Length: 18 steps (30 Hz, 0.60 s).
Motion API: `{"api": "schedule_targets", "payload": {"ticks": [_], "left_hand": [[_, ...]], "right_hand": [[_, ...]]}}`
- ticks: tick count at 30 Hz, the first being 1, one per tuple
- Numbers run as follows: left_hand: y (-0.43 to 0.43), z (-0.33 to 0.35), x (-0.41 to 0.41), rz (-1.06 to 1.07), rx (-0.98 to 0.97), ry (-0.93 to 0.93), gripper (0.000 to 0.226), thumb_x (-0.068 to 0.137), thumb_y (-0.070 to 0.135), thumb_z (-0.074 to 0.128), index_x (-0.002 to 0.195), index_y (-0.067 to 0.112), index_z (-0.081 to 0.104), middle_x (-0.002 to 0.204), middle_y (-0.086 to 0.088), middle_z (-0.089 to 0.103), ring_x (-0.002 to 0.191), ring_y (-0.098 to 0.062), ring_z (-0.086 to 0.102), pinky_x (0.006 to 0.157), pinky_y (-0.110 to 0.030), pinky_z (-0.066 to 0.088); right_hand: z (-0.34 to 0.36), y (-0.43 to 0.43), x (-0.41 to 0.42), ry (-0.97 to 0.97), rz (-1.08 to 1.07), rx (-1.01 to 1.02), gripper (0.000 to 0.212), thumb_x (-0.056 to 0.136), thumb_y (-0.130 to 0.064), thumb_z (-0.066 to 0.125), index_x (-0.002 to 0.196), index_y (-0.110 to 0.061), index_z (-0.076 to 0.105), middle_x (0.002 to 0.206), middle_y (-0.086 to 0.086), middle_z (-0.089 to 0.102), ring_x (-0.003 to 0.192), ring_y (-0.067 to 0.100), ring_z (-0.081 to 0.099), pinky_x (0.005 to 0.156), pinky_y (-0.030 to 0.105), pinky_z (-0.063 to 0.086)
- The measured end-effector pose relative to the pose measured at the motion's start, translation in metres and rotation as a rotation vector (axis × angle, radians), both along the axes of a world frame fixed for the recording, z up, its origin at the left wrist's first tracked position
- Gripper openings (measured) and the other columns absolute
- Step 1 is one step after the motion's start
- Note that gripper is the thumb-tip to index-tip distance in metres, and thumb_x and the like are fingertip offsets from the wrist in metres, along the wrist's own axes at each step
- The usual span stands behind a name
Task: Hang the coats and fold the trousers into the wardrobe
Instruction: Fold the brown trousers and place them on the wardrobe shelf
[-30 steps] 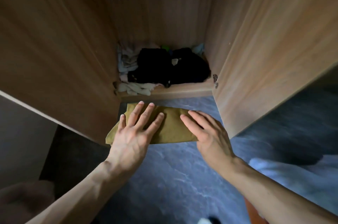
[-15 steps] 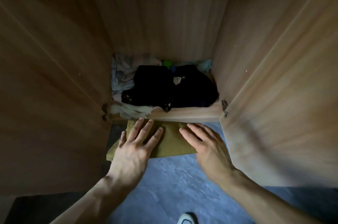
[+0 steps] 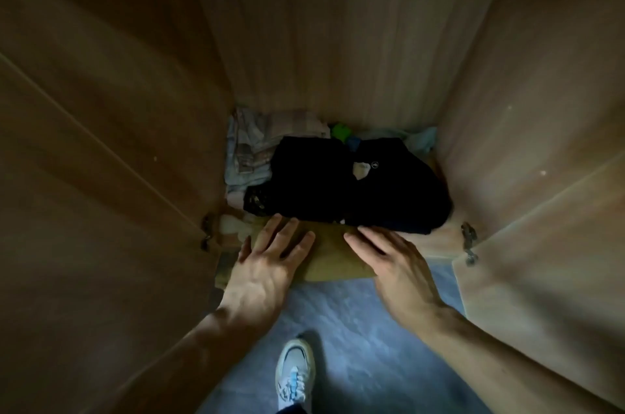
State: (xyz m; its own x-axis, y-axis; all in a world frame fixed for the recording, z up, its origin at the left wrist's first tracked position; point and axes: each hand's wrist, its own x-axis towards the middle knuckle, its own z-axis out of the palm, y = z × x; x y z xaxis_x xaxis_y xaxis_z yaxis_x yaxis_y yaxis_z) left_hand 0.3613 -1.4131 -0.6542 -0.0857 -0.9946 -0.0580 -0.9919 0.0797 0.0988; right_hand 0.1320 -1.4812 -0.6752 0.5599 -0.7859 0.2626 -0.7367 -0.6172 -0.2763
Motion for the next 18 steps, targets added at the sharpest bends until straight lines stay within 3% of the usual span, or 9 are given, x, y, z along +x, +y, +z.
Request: {"api": "schedule_targets", "payload": {"ticks": [2,4,6,8,9,11,13,15,18], "left_hand": [[-0.027,-0.015,0.015,0.016,-0.069,0.007,0.090,0.079,0.012,0.073,0.153,0.033,0.027,0.163,-0.002,0.025,0.151,-0.030,0.015,0.101,-0.063,0.045],[-0.053,-0.048,0.030,0.024,-0.075,-0.071,0.095,0.074,0.030,0.083,0.152,0.035,0.029,0.162,0.000,0.027,0.149,-0.029,0.018,0.098,-0.061,0.048],[-0.076,-0.085,0.048,0.022,-0.100,-0.122,0.098,0.066,0.047,0.087,0.148,0.033,0.037,0.158,0.000,0.036,0.145,-0.029,0.030,0.093,-0.056,0.051],[-0.099,-0.123,0.063,0.000,-0.104,-0.143,0.095,0.056,0.046,0.089,0.139,0.028,0.048,0.142,-0.006,0.056,0.132,-0.034,0.050,0.076,-0.054,0.057],[-0.112,-0.143,0.071,-0.024,-0.154,-0.145,0.081,0.063,0.033,0.081,0.137,0.025,0.050,0.137,-0.009,0.059,0.127,-0.037,0.055,0.070,-0.055,0.059],[-0.134,-0.169,0.083,-0.061,-0.270,-0.101,0.063,0.071,0.018,0.045,0.133,0.020,0.052,0.132,-0.015,0.063,0.121,-0.042,0.060,0.064,-0.058,0.058],[-0.161,-0.189,0.090,-0.059,-0.394,-0.058,0.066,0.072,0.012,0.029,0.132,0.016,0.056,0.133,-0.017,0.062,0.122,-0.043,0.058,0.066,-0.059,0.057],[-0.189,-0.198,0.095,-0.054,-0.498,-0.030,0.066,0.076,0.009,0.028,0.135,0.014,0.058,0.138,-0.016,0.059,0.128,-0.042,0.054,0.077,-0.063,0.055],[-0.234,-0.227,0.108,-0.030,-0.549,-0.098,0.061,0.084,0.016,0.030,0.137,0.012,0.060,0.142,-0.014,0.056,0.133,-0.040,0.049,0.097,-0.072,0.040]], "right_hand": [[-0.022,-0.030,0.019,-0.017,-0.004,-0.028,0.069,0.069,-0.008,0.028,0.122,-0.018,0.070,0.122,0.008,0.069,0.100,0.035,0.068,0.077,0.046,0.059],[-0.051,-0.058,0.038,-0.001,0.012,-0.044,0.064,0.071,-0.007,0.036,0.126,-0.019,0.068,0.126,0.007,0.067,0.104,0.035,0.066,0.080,0.047,0.058],[-0.088,-0.086,0.055,0.033,0.033,-0.031,0.066,0.068,0.003,0.061,0.130,-0.020,0.065,0.129,0.008,0.064,0.109,0.036,0.064,0.084,0.049,0.057],[-0.128,-0.114,0.070,0.021,0.051,-0.033,0.078,0.059,0.008,0.077,0.131,-0.020,0.063,0.130,0.009,0.063,0.110,0.037,0.063,0.085,0.051,0.057],[-0.148,-0.129,0.077,0.007,0.065,-0.035,0.080,0.060,0.008,0.078,0.133,-0.020,0.062,0.131,0.010,0.063,0.111,0.038,0.062,0.086,0.052,0.056],[-0.176,-0.154,0.089,-0.037,0.087,-0.046,0.081,0.062,0.013,0.072,0.136,-0.018,0.059,0.135,0.013,0.060,0.115,0.040,0.060,0.090,0.054,0.054],[-0.200,-0.181,0.099,-0.095,0.088,-0.133,0.083,0.063,0.018,0.065,0.138,-0.015,0.057,0.137,0.015,0.058,0.120,0.041,0.057,0.098,0.058,0.049],[-0.216,-0.210,0.108,-0.110,0.087,-0.262,0.082,0.065,0.018,0.066,0.140,-0.013,0.054,0.141,0.015,0.055,0.129,0.042,0.051,0.109,0.060,0.035],[-0.241,-0.257,0.125,-0.102,0.073,-0.376,0.072,0.074,0.010,0.054,0.143,-0.013,0.050,0.149,0.014,0.047,0.139,0.038,0.040,0.116,0.059,0.022]]}}
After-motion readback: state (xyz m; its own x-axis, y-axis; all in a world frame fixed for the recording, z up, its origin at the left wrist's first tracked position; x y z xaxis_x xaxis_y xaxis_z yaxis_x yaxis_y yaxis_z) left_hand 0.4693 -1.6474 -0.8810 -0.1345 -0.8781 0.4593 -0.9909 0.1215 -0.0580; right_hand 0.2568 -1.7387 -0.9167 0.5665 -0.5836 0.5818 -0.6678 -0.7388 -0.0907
